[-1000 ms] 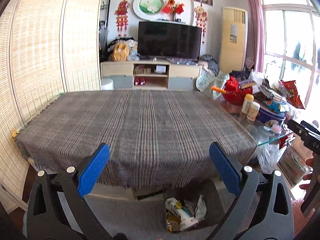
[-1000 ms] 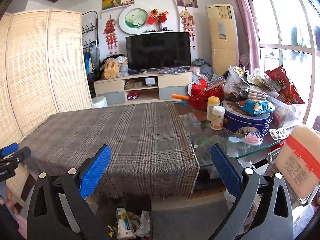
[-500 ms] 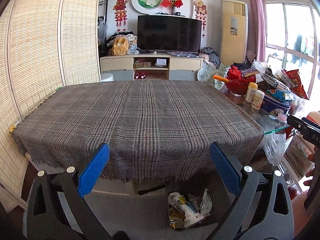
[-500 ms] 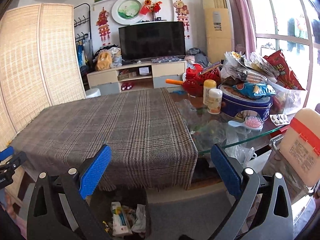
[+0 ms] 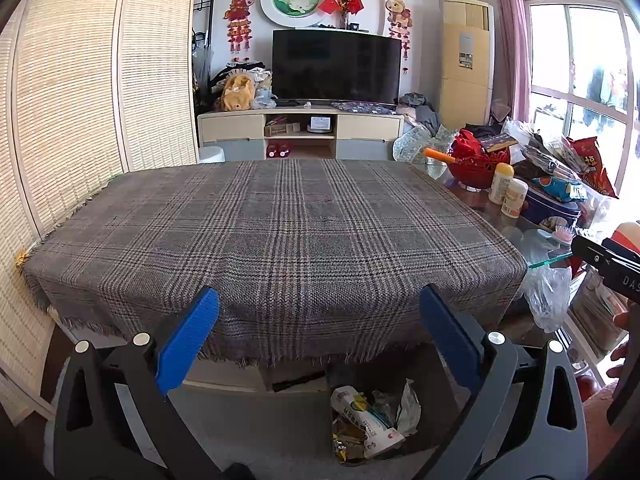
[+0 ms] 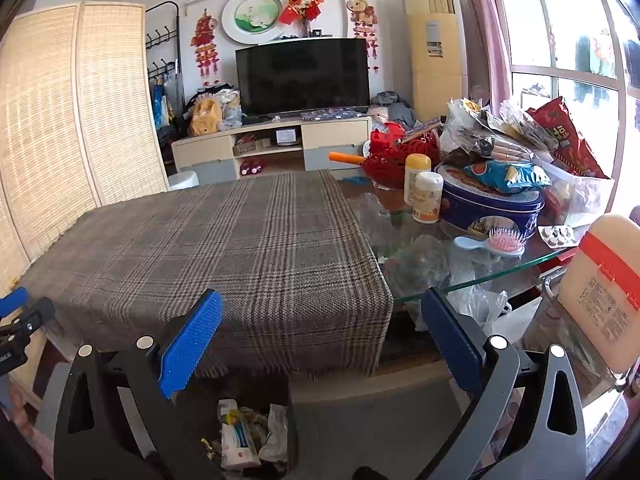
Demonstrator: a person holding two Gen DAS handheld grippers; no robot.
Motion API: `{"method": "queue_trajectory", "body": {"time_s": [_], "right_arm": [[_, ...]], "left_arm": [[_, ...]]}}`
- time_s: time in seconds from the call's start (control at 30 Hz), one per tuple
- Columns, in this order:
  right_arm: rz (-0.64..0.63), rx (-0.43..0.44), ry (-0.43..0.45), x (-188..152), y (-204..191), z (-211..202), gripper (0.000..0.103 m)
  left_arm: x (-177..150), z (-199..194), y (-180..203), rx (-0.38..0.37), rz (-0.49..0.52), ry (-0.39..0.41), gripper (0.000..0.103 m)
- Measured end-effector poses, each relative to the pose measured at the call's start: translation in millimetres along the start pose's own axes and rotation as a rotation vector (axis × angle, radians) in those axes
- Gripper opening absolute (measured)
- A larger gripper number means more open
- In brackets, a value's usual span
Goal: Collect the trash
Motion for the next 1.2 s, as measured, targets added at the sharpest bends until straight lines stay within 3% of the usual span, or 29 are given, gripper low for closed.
{"method": "queue_trajectory", "body": {"time_s": [1.2], "right_arm": [[0.026, 0.017, -0.04, -5.1, 5.9, 5.7, 0.1]], "left_arm": [[0.2, -0.3, -3.9, 0.013, -0.005, 0.004, 0.095]]}}
Point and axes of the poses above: each gripper's, at about its wrist camera, not at the fingertips, and z roughly the way its jaws point, y to its right, x to its top, the point moved 8 cm from there along z, roughly the way its jaws point, and after that the axes turned 1 degree about z, right-handed, at the moved point
